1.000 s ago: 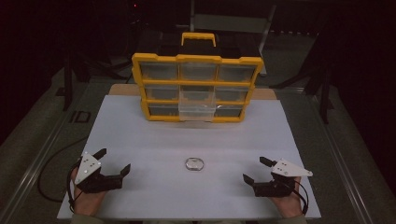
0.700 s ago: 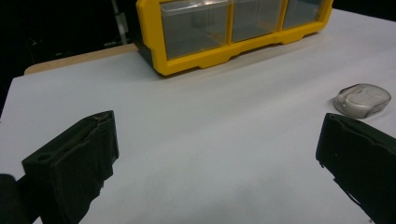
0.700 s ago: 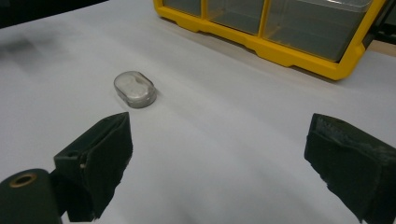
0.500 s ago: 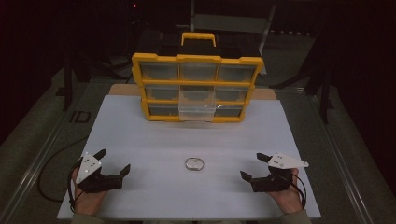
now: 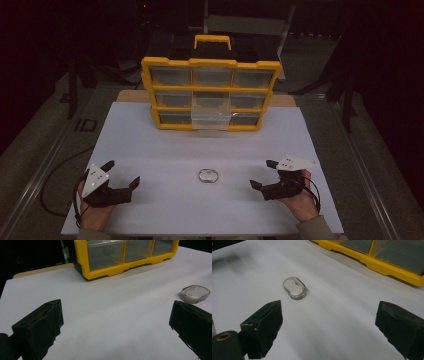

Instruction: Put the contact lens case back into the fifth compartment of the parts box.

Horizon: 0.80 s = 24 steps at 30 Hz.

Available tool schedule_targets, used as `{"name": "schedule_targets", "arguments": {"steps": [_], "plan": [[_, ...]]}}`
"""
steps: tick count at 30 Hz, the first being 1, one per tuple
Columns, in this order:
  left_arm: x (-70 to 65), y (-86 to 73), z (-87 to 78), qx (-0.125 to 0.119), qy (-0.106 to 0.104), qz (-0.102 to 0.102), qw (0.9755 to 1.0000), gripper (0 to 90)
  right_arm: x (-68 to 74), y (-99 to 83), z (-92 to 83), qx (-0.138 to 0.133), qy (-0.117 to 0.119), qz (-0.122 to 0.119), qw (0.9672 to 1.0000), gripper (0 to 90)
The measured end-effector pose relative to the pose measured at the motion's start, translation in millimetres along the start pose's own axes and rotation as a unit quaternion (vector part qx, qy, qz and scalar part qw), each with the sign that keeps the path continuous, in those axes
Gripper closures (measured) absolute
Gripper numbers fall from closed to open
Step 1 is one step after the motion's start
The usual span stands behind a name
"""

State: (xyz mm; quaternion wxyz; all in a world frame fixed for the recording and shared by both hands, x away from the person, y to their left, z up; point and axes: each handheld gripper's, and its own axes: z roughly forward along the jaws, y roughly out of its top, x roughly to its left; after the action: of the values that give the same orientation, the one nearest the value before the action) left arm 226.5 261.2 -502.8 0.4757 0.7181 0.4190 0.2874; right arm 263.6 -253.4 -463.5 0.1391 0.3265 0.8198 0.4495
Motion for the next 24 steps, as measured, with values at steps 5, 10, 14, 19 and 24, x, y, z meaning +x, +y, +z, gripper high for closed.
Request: {"name": "schedule_targets", "arguments": {"steps": [5, 10, 14, 19, 24], "plan": [[-0.2, -0.2, 0.0, -0.001, 0.001, 0.000, 1.0000, 0.0, -1.9, 5.4, 2.8, 0.009, 0.008, 0.000, 0.9999, 7.4], [-0.2, -0.3, -0.4, -0.002, 0.004, 0.000, 1.0000, 0.0, -1.9, 11.2, 5.5, 0.017, 0.009, -0.004, 0.9998, 7.4], [-0.3, -0.4, -0.7, -0.003, 0.004, -0.001, 1.0000, 0.0, -1.2, 16.4, 8.1, 0.020, 0.013, -0.010, 0.9997, 7.4], [-0.2, -0.5, -0.7, -0.002, 0.004, 0.000, 1.0000, 0.0, -1.0, 22.7, 12.9, 0.028, 0.019, -0.014, 0.9993, 7.4], [-0.9, -0.6, -0.5, -0.001, 0.003, 0.000, 1.0000, 0.0, -0.7, 29.9, 17.6, 0.034, 0.024, -0.020, 0.9989, 7.4]]}}
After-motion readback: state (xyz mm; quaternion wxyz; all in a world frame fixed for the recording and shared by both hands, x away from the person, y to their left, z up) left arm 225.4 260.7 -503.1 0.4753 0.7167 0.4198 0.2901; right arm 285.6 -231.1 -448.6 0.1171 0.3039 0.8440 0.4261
